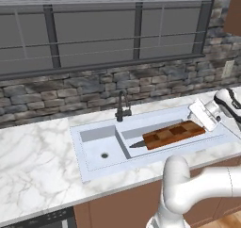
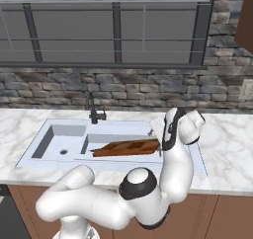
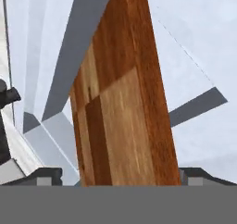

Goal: Move the cutting board and knife to the sink. Then move spray from the cabinet to the counter.

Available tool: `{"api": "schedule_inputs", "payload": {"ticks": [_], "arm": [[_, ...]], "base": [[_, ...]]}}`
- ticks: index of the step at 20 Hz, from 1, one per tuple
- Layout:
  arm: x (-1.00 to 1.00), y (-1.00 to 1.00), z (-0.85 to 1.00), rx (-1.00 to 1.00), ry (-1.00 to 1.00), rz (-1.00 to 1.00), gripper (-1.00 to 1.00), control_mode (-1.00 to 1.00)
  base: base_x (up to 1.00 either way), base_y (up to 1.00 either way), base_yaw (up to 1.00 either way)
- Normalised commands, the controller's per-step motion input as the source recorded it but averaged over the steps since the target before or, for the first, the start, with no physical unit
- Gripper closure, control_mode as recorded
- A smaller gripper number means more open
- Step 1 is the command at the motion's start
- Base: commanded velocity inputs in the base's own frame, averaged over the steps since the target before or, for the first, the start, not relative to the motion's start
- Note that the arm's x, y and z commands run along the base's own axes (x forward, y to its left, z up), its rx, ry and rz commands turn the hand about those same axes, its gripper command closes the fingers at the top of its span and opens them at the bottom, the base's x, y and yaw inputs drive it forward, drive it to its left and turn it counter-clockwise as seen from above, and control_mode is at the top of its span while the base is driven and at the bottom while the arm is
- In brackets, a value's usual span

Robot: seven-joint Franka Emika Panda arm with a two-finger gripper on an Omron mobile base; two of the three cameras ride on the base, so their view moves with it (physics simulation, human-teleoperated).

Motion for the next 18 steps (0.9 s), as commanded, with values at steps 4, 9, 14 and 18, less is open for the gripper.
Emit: {"api": "schedule_inputs", "payload": {"ticks": [4, 9, 14, 18], "arm": [[0.01, -0.5, 0.36, -0.43, -0.21, 0.0, -1.0, -1.0], [-0.14, -0.09, 0.35, -0.5, -0.38, 0.0, -1.0, -1.0], [-0.8, 0.48, 0.49, -0.15, -0.55, 0.0, -1.0, -1.0], [-0.64, 0.11, 0.75, -0.01, -0.24, 0.06, -1.0, -1.0]], "base": [[0.0, 0.0, 0.0], [0.0, 0.0, 0.0], [0.0, 0.0, 0.0], [0.0, 0.0, 0.0]]}}
